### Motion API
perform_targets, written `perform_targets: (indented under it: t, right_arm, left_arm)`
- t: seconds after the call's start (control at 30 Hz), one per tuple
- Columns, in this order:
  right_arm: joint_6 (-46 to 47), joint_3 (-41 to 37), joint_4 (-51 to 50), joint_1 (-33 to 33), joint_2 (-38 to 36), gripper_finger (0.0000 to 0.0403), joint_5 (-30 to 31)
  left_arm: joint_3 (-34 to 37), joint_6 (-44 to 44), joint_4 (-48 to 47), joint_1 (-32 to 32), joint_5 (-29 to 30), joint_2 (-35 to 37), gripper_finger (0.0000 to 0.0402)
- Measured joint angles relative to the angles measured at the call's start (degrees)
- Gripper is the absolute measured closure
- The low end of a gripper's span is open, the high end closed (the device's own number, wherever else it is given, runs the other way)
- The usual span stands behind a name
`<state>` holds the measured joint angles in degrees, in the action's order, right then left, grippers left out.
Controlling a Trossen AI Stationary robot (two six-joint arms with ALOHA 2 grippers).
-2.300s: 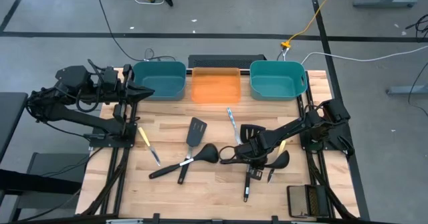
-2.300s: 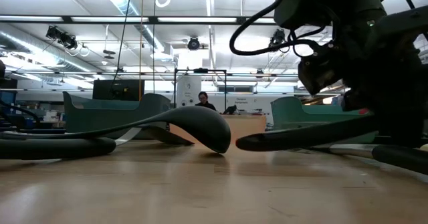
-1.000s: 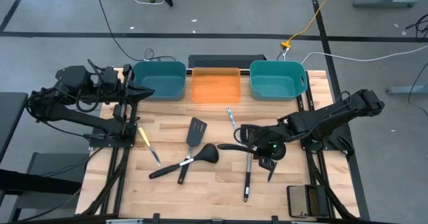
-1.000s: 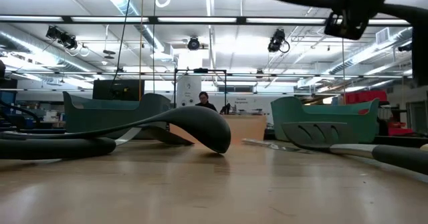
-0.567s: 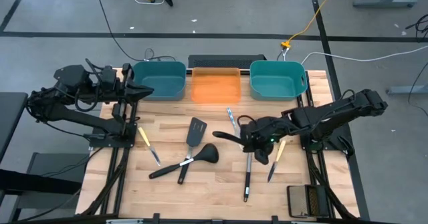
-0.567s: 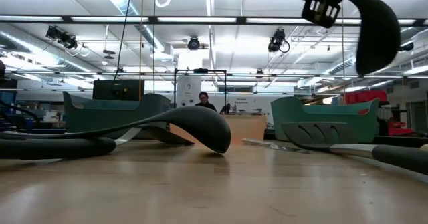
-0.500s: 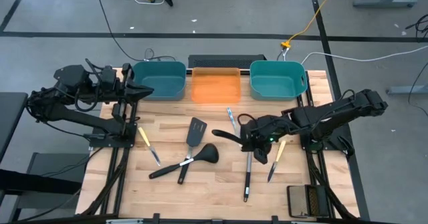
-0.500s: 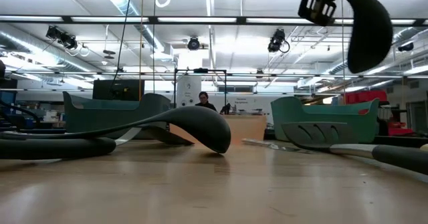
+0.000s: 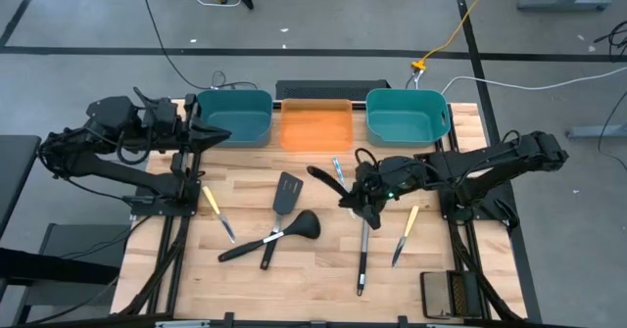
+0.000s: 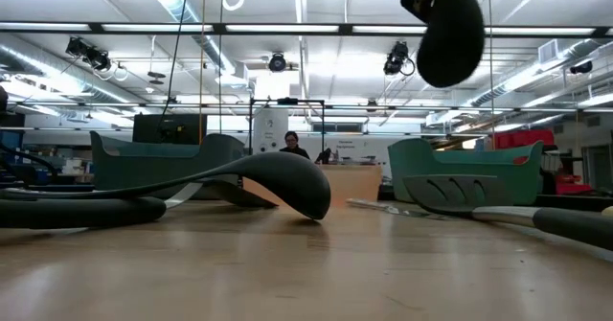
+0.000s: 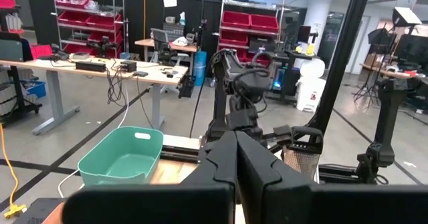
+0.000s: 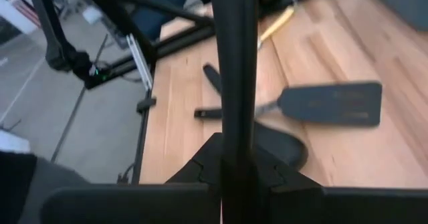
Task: Pick & Place Kitchen Items
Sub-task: Put the black ladle into the blue bin
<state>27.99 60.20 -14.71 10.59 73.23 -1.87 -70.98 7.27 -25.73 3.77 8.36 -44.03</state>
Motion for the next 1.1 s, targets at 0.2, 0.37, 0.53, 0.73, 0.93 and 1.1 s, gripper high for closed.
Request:
perform_targets:
  t: [0.2, 0.37, 0.53, 0.73, 0.93, 1.1]
  right_arm:
    - [-0.6, 0.0, 5.0, -1.9, 0.0, 0.0373, 0.0]
    - [-0.6, 0.0, 6.6, -2.9, 0.0, 0.0373, 0.0]
    - [-1.4, 0.0, 7.6, -3.6, 0.0, 0.0373, 0.0]
    - [-1.7, 0.0, 12.8, -4.8, 0.0, 0.0373, -0.3]
    - [-1.9, 0.0, 17.4, -6.0, -0.1, 0.0373, -0.4]
    - [-3.1, 0.0, 19.1, -6.9, -0.1, 0.0373, 0.8]
  left_arm:
    - [0.0, 0.0, 0.0, 0.0, 0.0, -1.4, 0.0399]
    - [0.0, 0.0, 0.0, 0.0, 0.0, -2.1, 0.0399]
    - [0.0, 0.0, 0.2, 0.0, 0.0, -2.4, 0.0399]
    - [0.0, 0.0, 3.2, 0.0, 0.0, -3.7, 0.0399]
    - [0.0, -0.2, 3.7, 0.0, 0.0, -5.1, 0.0399]
    - [0.0, -0.5, 5.7, 0.0, 0.7, -6.5, 0.0399]
